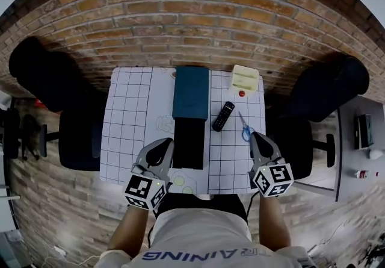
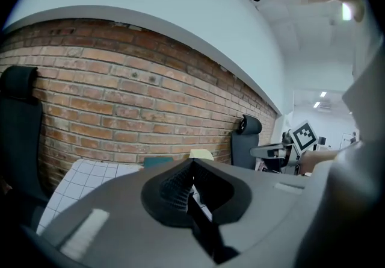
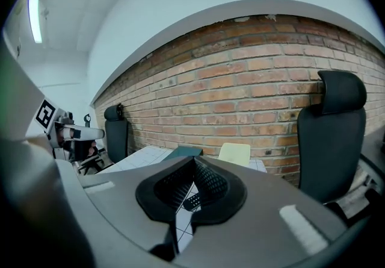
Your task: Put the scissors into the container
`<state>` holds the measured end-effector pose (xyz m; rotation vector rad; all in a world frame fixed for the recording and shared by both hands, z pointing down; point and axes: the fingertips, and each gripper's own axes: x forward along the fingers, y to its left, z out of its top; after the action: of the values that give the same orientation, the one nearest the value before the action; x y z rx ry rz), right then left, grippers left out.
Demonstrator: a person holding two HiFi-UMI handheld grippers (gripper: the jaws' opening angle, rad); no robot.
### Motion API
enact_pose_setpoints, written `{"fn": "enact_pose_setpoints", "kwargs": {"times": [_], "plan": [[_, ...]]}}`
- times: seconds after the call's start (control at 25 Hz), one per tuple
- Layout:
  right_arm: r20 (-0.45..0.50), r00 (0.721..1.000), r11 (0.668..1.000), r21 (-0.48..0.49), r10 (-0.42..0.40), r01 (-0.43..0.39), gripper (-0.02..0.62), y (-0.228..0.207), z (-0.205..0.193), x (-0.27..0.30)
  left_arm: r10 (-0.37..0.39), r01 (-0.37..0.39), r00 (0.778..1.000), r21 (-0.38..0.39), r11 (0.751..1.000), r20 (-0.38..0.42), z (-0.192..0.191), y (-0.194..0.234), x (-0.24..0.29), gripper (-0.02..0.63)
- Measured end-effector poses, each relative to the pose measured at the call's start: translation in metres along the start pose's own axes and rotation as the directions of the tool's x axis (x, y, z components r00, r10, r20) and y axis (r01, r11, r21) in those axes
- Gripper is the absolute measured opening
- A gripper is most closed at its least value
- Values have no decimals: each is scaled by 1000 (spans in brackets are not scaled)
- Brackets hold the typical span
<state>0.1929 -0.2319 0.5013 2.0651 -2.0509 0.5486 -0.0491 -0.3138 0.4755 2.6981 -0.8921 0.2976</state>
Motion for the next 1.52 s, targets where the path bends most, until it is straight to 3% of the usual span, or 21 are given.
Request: {"fn": "enact_pose_setpoints", "kwargs": {"times": [0.24, 0.36, 0.4, 0.48, 0.56, 0.92, 1.08, 1.32, 1.52], "plan": [[-63, 998, 999, -13, -31, 30, 15, -25, -14, 9, 10, -11, 1000, -31, 999, -21, -9, -10, 11, 2], [-145, 988, 998, -43, -54, 48, 20, -53, -30, 16, 14, -15, 999, -41, 999, -38, -14, -28, 18, 2], [-188, 981, 998, -49, -53, 44, 53, -60, -40, 21, 17, -19, 999, -43, 999, -48, -16, -32, 19, 2], [-273, 961, 997, -67, -52, 35, 118, -72, -64, 30, 31, -35, 997, -52, 998, -66, -22, -38, 20, 2], [-342, 938, 995, -96, -63, 31, 137, -83, -87, 39, 52, -57, 995, -61, 997, -80, -27, -41, 20, 2], [-582, 811, 991, -133, -60, -22, 156, -109, -187, 81, 145, -158, 981, -97, 983, -129, -49, -41, 14, 2], [-627, 776, 991, -135, -70, -20, 155, -118, -209, 90, 163, -179, 976, -106, 978, -142, -55, -39, 11, 2], [-647, 759, 990, -139, -69, -28, 140, -117, -220, 93, 166, -184, 974, -112, 977, -153, -60, -38, 10, 2], [-618, 781, 989, -149, -84, -12, 109, -112, -212, 90, 163, -181, 975, -111, 977, -151, -58, -35, 8, 2]]}}
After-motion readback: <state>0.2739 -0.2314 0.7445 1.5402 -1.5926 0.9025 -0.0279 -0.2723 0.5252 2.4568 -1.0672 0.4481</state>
